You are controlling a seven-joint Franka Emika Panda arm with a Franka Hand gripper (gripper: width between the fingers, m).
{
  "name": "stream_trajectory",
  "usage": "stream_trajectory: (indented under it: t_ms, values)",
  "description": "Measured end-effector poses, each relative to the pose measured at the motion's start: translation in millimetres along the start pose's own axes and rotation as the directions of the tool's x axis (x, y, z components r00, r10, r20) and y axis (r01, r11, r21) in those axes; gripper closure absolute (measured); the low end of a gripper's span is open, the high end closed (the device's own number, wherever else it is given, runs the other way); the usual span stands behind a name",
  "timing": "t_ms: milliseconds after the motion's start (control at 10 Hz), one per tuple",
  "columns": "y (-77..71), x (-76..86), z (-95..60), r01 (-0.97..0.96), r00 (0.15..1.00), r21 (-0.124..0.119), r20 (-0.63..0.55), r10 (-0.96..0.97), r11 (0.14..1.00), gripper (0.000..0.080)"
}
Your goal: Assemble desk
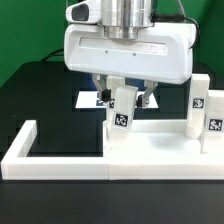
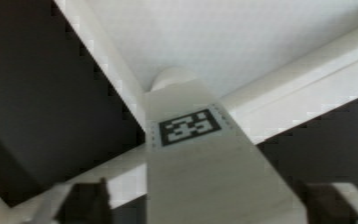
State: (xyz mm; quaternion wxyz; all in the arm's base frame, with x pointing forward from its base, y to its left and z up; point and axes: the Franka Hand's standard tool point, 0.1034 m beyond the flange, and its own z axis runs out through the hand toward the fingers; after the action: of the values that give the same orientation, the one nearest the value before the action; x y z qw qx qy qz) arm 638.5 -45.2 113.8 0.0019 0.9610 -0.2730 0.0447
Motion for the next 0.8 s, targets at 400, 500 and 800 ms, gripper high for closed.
stream_trajectory:
  t_ms: [400, 500, 800]
  values:
    - [4.1, 1.5, 1.1, -0.348, 0.937, -0.003, 0.000, 0.348, 0.937, 0.0508]
    - [5.6, 2.0, 1.4, -0.470, 0.883, -0.005, 0.001, 0.470, 0.883, 0.0508]
    - [8.9, 3.5, 2.5, -0.852, 0.522, 0.007, 0.076, 0.849, 0.523, 0.0508]
